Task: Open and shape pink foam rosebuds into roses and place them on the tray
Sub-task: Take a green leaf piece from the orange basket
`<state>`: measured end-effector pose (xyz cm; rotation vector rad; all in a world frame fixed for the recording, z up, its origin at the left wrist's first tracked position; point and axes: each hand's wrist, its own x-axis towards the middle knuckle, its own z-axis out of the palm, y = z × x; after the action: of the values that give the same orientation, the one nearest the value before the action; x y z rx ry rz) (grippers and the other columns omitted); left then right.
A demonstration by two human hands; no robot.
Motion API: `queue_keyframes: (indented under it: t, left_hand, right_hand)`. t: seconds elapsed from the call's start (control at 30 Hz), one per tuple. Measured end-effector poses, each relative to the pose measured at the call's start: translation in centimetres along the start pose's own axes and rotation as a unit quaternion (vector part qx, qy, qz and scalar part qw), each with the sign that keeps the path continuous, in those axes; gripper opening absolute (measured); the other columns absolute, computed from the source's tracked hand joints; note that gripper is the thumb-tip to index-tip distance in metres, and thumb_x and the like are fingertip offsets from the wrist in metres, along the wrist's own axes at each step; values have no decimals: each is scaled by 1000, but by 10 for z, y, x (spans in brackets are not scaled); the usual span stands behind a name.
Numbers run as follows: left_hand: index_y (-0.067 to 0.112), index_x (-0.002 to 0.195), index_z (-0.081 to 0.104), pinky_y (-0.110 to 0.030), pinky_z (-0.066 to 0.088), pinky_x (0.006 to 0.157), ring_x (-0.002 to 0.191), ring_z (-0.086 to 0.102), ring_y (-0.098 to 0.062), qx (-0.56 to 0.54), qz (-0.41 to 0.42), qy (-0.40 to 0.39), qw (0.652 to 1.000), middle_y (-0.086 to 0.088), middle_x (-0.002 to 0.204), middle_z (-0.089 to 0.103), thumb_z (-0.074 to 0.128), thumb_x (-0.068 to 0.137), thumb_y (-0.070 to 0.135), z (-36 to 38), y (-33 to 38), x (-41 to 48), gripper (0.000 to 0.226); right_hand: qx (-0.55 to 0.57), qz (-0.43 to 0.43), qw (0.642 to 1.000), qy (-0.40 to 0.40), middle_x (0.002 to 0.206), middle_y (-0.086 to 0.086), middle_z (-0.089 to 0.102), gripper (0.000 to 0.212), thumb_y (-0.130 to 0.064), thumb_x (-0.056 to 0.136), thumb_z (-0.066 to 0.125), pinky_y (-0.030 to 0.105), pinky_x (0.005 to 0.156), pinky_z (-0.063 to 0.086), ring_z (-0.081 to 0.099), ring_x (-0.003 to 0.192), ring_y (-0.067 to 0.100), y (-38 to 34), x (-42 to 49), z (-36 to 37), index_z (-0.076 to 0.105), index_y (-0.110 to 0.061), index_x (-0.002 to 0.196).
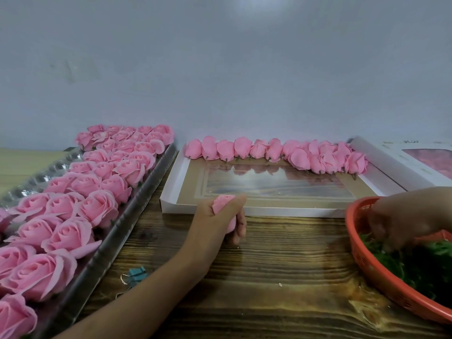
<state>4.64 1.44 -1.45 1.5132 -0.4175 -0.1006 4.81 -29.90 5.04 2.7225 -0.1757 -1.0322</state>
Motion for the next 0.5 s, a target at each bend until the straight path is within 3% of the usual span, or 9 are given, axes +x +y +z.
queue_keyframes:
  t: [0.07,0.17,0.23,0.3,0.33,0.37,0.4,0.43,0.5]
  left_hand:
    - [9,62,58,-20,44,51,46,48,-14,-3,0,4,1000,-5,53,56,51,93,32,0,0,0,39]
    - [8,63,58,-22,44,51,46,49,-15,-8,-1,9,1000,-5,52,56,51,93,32,1,0,1,39]
    - [7,64,59,-23,45,52,47,49,-16,-11,2,8,1000,-6,53,57,49,94,30,2,1,1,39]
    - [6,66,59,-23,46,52,48,51,-16,-7,6,5,1000,-6,54,58,47,96,28,3,1,0,39]
    - [5,67,59,-22,46,52,49,52,-16,-2,10,2,1000,-6,55,58,47,96,27,4,2,-1,39]
    - [6,67,60,-22,46,52,49,53,-15,3,14,-1,1000,-6,56,59,46,96,27,4,2,-2,38]
    - [6,67,60,-22,46,52,50,54,-15,9,19,-2,1000,-6,56,59,45,96,26,5,2,-3,38]
    - [5,67,60,-21,46,52,51,54,-15,14,24,0,1000,-6,57,60,45,96,24,5,3,-4,38]
    - [3,65,59,-19,46,51,51,54,-14,14,42,17,999,-6,56,59,44,96,21,7,4,-5,38]
  right_hand:
    - [-18,7,999,26,92,-4,71,14,-35,83,71,17,68,54,70,78,5,5,-2,0,58,-38,78]
    - [17,17,994,108,74,-2,73,20,-22,82,72,21,64,58,67,55,1,29,-13,-9,66,-38,72]
    - [61,-32,978,199,63,-10,72,33,-17,82,73,27,58,58,68,53,3,45,-29,-17,71,-43,62]
    - [116,-109,911,381,57,-21,68,29,-29,79,74,36,58,57,66,48,3,43,-49,-22,67,-54,66]
    - [151,-146,874,439,58,-23,67,13,-46,77,72,36,57,58,64,46,2,29,-62,-25,67,-54,70]
    - [192,-184,847,460,62,-24,68,13,-66,74,65,34,53,57,64,46,2,12,-73,-29,67,-53,74]
    - [233,-225,824,466,66,-22,70,35,-81,69,57,29,50,56,65,48,2,-9,-86,-30,68,-49,78]
    - [290,-276,806,436,68,-18,72,47,-86,66,53,20,51,54,66,50,3,-30,-95,-28,70,-45,81]
    - [378,-366,785,328,71,-9,74,42,-75,66,64,10,51,49,65,51,2,-71,-103,-21,72,-36,82]
